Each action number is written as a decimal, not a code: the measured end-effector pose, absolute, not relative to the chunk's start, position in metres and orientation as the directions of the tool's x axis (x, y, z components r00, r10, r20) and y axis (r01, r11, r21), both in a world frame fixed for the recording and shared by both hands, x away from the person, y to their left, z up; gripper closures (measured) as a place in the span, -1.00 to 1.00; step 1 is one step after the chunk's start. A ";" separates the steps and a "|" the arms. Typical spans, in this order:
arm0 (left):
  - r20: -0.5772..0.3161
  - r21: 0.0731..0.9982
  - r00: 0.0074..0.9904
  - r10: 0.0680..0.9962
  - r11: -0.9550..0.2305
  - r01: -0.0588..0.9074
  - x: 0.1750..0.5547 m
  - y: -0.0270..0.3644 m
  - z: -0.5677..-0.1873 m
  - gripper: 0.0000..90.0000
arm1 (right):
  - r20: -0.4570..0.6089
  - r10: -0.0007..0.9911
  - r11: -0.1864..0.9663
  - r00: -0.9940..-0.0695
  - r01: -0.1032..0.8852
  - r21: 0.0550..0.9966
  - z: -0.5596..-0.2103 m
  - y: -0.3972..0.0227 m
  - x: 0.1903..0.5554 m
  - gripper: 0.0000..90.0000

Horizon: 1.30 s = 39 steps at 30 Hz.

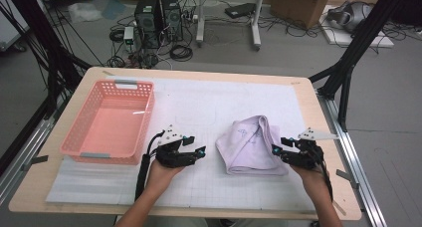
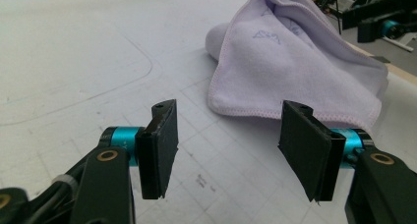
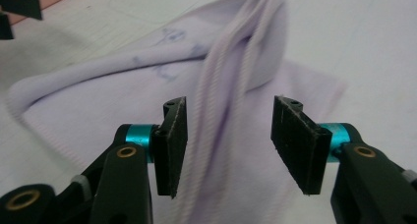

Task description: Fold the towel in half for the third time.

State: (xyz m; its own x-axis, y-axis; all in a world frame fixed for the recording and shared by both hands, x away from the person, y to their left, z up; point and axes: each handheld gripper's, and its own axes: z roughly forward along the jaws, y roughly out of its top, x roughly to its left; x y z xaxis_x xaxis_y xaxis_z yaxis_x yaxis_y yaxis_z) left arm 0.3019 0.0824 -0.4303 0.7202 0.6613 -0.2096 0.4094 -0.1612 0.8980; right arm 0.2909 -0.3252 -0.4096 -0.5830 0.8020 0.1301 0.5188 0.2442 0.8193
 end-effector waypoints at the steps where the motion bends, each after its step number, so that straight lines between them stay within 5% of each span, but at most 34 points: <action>1: -0.210 0.897 0.719 0.662 -0.162 0.411 0.302 0.084 -0.431 -0.10 | 0.128 0.801 0.253 -0.586 0.523 0.814 -0.412 -0.322 0.289 0.04; 3: -0.209 0.897 0.716 0.666 -0.161 0.412 0.301 0.085 -0.431 -0.10 | 0.086 0.810 0.296 -0.580 0.530 0.795 -0.416 -0.317 0.290 0.13; 6: -0.197 0.898 0.720 0.666 -0.171 0.404 0.300 0.087 -0.431 -0.10 | 0.080 0.820 0.312 -0.566 0.561 0.766 -0.422 -0.317 0.294 0.77; 8: -0.192 0.899 0.719 0.668 -0.173 0.402 0.299 0.089 -0.431 -0.10 | 0.069 0.834 0.314 -0.547 0.575 0.756 -0.422 -0.317 0.292 0.83; 17: -0.199 0.899 0.708 0.678 -0.161 0.407 0.298 0.094 -0.432 -0.10 | 0.017 0.902 0.301 -0.432 0.656 0.692 -0.410 -0.327 0.280 0.75; 22: -0.203 0.900 0.702 0.683 -0.153 0.409 0.298 0.095 -0.433 -0.10 | 0.003 0.904 0.306 -0.427 0.652 0.694 -0.412 -0.326 0.282 0.33; 29: -0.204 0.905 0.699 0.686 -0.139 0.401 0.299 0.099 -0.432 -0.10 | -0.002 0.857 0.305 -0.515 0.504 0.808 -0.386 -0.310 0.284 0.24; 39: -0.207 0.906 0.693 0.691 -0.132 0.402 0.299 0.104 -0.432 -0.10 | -0.027 0.736 0.463 -0.676 0.474 0.748 -0.379 -0.237 0.333 0.22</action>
